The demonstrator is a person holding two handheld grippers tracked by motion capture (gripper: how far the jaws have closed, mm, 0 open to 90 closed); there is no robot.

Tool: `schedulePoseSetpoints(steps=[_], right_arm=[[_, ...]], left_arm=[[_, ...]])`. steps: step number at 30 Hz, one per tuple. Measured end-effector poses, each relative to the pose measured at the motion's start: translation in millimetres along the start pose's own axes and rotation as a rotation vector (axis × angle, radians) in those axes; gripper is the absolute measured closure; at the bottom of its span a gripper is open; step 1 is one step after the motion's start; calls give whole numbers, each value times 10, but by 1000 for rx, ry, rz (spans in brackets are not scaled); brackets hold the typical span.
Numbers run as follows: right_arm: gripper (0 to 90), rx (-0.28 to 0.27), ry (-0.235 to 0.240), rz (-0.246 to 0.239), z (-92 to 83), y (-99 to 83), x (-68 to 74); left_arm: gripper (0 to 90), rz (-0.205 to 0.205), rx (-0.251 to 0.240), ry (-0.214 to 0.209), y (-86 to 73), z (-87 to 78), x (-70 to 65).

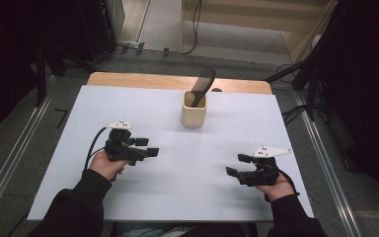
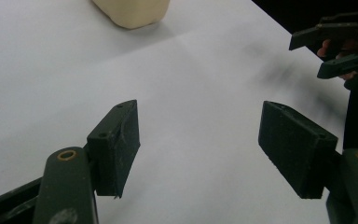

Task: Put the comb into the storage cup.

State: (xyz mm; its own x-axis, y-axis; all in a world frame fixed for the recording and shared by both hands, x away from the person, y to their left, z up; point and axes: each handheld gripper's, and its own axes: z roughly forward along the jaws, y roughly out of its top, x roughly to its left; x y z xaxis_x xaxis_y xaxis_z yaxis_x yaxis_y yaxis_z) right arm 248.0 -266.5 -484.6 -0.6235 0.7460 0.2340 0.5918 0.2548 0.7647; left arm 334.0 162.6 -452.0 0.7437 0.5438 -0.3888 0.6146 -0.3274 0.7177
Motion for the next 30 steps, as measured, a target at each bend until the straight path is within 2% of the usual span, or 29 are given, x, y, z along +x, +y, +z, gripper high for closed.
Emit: schedulePoseSetpoints(steps=[11,30], right_arm=[[234,5,-3,-2,5,-2,-5],[235,16,0,-3,11,-10,-3]], left_arm=[[301,9,-6,9,-122,-106,-31],[299,3,23,32,-287,-269,-41]])
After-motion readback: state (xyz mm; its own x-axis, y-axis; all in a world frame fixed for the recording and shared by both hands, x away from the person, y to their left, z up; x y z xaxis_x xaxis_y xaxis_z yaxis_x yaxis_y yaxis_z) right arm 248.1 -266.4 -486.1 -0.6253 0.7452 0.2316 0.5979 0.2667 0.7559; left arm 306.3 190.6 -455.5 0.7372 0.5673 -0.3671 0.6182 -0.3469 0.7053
